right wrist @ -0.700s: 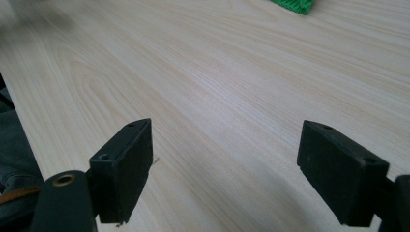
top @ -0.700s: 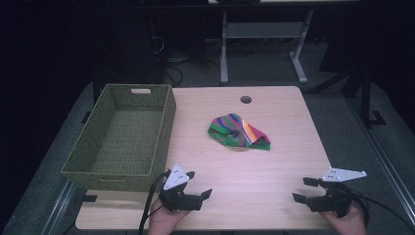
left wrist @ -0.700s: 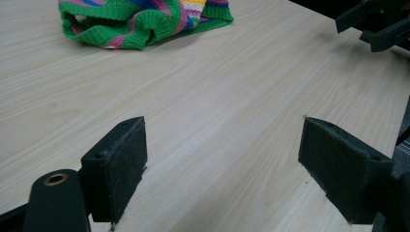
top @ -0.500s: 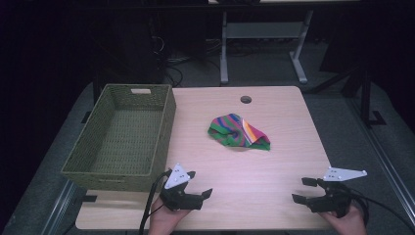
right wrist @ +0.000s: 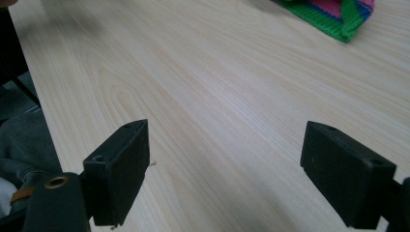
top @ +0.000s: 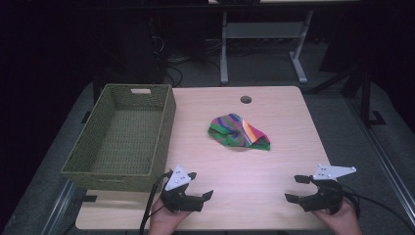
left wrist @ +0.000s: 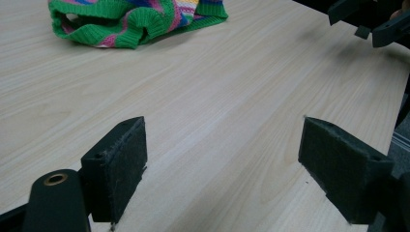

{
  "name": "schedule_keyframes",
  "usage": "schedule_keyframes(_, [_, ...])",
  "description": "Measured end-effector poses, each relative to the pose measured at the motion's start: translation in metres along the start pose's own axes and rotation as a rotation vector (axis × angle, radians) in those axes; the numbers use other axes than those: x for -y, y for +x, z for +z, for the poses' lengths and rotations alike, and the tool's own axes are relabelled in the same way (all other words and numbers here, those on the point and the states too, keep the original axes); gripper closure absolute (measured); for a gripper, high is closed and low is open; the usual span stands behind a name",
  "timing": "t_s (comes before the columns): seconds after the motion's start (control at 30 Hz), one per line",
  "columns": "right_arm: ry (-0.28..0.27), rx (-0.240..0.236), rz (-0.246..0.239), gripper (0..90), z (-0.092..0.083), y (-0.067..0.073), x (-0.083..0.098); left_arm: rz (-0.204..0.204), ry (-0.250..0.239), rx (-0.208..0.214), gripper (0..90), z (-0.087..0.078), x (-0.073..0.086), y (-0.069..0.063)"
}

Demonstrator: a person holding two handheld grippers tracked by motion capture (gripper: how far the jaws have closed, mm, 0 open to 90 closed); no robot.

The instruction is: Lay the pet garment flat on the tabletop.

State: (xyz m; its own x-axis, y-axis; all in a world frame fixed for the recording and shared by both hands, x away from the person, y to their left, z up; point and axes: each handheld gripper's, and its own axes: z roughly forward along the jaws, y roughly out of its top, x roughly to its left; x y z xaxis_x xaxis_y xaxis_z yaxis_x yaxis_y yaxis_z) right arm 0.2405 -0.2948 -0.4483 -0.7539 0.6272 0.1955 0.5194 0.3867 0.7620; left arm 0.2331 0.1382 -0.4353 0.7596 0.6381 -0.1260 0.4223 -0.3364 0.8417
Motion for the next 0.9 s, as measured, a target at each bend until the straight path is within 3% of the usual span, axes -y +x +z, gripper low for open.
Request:
schedule_keyframes(0.17, [-0.008,-0.037,0.003,17.4,0.004,0.001,-0.008,-0.021,-0.008,0.006,15.9,-0.001,0.000,0.003])
schedule_keyframes(0.47, [0.001,-0.043,-0.030,17.4,0.009,0.000,-0.024,-0.024,-0.010,0.008,15.9,-0.001,0.000,0.004])
schedule_keyframes(0.67, [0.039,-0.045,-0.042,17.6,0.017,-0.001,-0.034,-0.021,-0.007,0.015,15.8,0.002,0.000,0.005])
schedule_keyframes(0.9, [0.057,-0.073,-0.068,17.5,0.026,-0.003,-0.060,-0.009,-0.005,0.015,15.8,0.001,0.000,0.002])
